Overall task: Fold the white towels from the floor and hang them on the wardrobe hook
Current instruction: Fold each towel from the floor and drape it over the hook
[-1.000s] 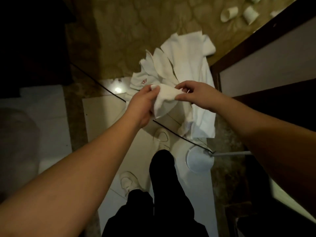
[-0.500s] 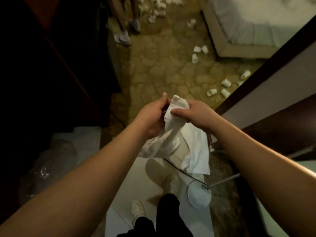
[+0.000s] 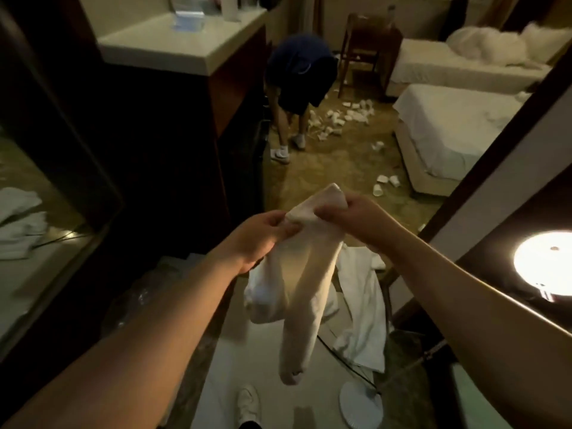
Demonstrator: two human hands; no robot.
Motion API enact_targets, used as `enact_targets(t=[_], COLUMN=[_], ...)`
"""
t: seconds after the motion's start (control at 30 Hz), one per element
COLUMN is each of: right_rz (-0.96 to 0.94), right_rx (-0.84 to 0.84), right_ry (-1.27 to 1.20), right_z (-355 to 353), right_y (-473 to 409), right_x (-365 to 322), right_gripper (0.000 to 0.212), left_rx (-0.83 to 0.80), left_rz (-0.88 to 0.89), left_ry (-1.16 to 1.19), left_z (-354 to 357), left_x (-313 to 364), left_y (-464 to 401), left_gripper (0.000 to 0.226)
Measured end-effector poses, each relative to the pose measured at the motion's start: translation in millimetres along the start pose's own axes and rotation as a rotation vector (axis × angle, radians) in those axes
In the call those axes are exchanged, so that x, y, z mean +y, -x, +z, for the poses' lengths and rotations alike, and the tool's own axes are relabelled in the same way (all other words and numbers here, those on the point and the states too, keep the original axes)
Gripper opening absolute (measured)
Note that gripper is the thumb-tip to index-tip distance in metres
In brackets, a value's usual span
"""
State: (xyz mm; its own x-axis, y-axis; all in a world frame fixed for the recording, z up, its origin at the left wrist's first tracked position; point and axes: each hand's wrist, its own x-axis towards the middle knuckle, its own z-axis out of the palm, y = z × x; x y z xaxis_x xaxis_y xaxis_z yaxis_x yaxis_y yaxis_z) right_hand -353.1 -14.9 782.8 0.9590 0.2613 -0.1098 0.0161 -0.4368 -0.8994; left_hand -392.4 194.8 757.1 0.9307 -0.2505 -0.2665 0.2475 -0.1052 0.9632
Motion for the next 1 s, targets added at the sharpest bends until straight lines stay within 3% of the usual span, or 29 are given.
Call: enact_targets(t=[0.07,0.2,0.3,0.6,0.7,0.87,1.0], right_rz=[-0.047,-0.151,-0.215,-0.289,-0.261,-0.246,-0.188], right_rx=[-0.012,0.016,-0.011,-0.170,-0.235,-0.232,-0.239], right_ry=[0.072,0.110,0.004,-0.287,-0.452,-0.514,-0.540], right_z=[1,13,32,103,125,159,191], right_y=[33,90,132,254,302,384,447], right_x=[-15,-52,-83,-174,-192,-200,-200], right_gripper=[0.014,0.029,0.036,0.045,0.051,0.037,0.050], left_rx=[0.025,0.098,0.131,0.330,0.363,0.376,0.504], left_rz=[0.013,0.061,0.079,0.116,0.016,-0.222,-0.361], left_ry=[-0.076,-0.129,-0.118,-0.200,-0.311,-0.415,-0.617], left_z=[4,7,6,11,14,23,30], left_x=[11,32,45,58,37,-34,-99], left_y=[44,133,201,391,453,569,665], left_gripper=[0.024,0.026,0.043,0.035,0.023,0.012,0.008])
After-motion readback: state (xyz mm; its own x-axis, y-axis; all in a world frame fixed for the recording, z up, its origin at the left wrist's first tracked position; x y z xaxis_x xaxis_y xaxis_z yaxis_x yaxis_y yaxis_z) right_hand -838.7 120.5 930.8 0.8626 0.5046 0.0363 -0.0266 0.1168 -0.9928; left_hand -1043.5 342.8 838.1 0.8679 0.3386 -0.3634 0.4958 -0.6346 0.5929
